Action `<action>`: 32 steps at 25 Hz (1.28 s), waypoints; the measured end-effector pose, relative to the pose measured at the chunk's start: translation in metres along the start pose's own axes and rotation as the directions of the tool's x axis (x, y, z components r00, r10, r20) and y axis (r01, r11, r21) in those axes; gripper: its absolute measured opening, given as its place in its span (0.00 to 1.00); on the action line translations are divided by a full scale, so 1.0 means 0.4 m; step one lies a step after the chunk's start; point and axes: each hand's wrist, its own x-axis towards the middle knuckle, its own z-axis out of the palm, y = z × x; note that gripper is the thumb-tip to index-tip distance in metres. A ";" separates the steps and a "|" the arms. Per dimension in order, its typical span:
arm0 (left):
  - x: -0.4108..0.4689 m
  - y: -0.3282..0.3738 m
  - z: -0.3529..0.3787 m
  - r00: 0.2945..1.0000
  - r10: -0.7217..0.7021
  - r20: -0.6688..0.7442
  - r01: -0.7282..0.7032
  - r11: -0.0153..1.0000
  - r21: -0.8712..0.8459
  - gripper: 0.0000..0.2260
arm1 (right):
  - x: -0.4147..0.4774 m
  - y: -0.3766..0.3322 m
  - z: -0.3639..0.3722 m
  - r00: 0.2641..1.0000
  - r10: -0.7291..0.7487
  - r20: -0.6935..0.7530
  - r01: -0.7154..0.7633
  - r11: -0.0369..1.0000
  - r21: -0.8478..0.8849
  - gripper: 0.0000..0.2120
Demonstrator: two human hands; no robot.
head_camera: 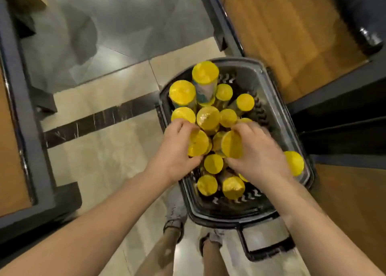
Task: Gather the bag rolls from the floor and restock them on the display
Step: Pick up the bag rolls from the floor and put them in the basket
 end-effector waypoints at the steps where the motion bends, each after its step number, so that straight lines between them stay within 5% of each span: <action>1: 0.013 -0.018 0.035 1.000 -0.001 0.008 0.001 1.000 0.017 0.31 | 0.013 0.017 0.032 1.000 0.002 -0.016 -0.002 1.000 0.019 0.33; 10: 0.027 -0.044 0.127 0.999 0.049 -0.022 -0.045 0.985 0.165 0.36 | 0.092 0.077 0.131 1.000 0.004 -0.028 -0.002 0.998 0.064 0.37; 16: 0.007 0.011 0.067 0.983 -0.002 0.183 -0.052 0.955 0.290 0.44 | 0.089 0.067 0.096 0.994 0.050 0.095 -0.060 0.992 0.111 0.44; 19: 0.011 0.074 -0.020 0.988 0.012 0.154 -0.054 0.961 0.272 0.41 | 0.051 0.049 0.012 0.999 0.010 0.049 -0.014 0.997 0.074 0.43; 28: 0.040 0.570 -0.591 0.985 0.134 0.107 -0.169 0.854 0.493 0.43 | -0.115 -0.142 -0.655 0.985 -0.139 -0.107 0.118 0.977 -0.178 0.43; 32: -0.037 0.886 -0.873 0.938 0.321 0.128 -0.339 0.784 0.520 0.40 | -0.344 -0.199 -1.011 0.955 -0.144 -0.259 0.074 0.963 -0.260 0.40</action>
